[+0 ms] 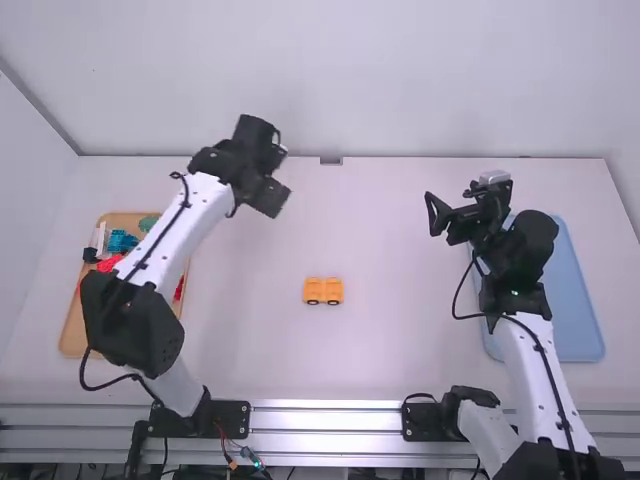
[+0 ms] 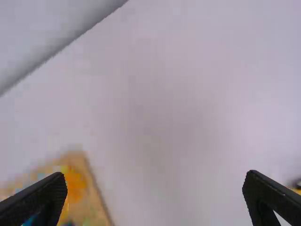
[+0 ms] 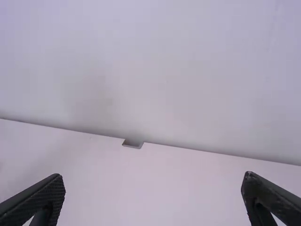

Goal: Assemble lego blocks to make yellow taxi

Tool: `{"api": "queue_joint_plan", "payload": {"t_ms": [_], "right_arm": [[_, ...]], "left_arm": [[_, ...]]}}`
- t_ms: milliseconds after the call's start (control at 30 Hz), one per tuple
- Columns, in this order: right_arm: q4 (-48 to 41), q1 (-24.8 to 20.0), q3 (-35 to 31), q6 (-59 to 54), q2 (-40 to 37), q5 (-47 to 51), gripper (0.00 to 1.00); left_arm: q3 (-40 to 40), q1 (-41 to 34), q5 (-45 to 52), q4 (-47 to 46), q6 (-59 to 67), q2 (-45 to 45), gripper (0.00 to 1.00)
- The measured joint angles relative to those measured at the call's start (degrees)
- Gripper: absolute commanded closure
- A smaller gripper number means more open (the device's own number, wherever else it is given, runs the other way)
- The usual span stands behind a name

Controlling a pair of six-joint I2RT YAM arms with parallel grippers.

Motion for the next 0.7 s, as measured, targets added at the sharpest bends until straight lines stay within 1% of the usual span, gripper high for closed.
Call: {"api": "queue_joint_plan", "payload": {"t_ms": [33, 133, 167, 267, 333, 400, 433, 533, 567, 600, 700], "right_arm": [[0.0, 0.0, 0.0, 0.2, 0.0, 0.0, 0.01], [0.3, 0.0, 0.0, 0.1, 0.0, 0.0, 0.01], [0.3, 0.0, 0.0, 0.2, 0.0, 0.0, 0.01], [0.9, 0.0, 0.0, 0.0, 0.0, 0.0, 0.01], [0.9, 0.0, 0.0, 0.2, 0.0, 0.0, 0.01], [0.9, 0.0, 0.0, 0.2, 0.0, 0.0, 0.01], [0.9, 0.0, 0.0, 0.1, 0.0, 0.0, 0.01], [0.9, 0.0, 0.0, 0.0, 0.0, 0.0, 0.01], [0.9, 0.0, 0.0, 0.2, 0.0, 0.0, 0.01], [1.0, 0.0, 0.0, 0.3, 0.0, 0.0, 0.01], [1.2, 0.0, 0.0, 0.3, 0.0, 0.0, 0.01]], "left_arm": [[0.0, 0.7, -0.5, -0.3, -1.2, 0.0, 0.01], [-0.1, 9.4, -5.6, -3.3, -15.1, 0.0, 0.01], [-0.1, 9.7, -5.7, -3.4, -15.6, 0.0, 0.01], [-1.4, 17.3, -8.0, -2.6, -22.6, 0.0, 0.01], [-2.4, 20.0, -8.2, -1.3, -24.1, 0.0, 0.01], [-3.9, 24.0, -7.2, 0.8, -24.1, 0.0, 0.01], [-4.2, 24.9, -6.7, 1.1, -23.8, 0.0, 0.01], [-5.2, 32.2, 0.2, 2.7, -17.8, 0.5, 0.0], [-5.2, 32.4, 0.4, 2.7, -17.7, 0.6, 0.01], [-5.2, 34.9, 2.7, 2.5, -15.1, 1.2, 0.01], [-5.2, 38.7, 6.0, 2.2, -10.7, 2.4, 0.01]]}}
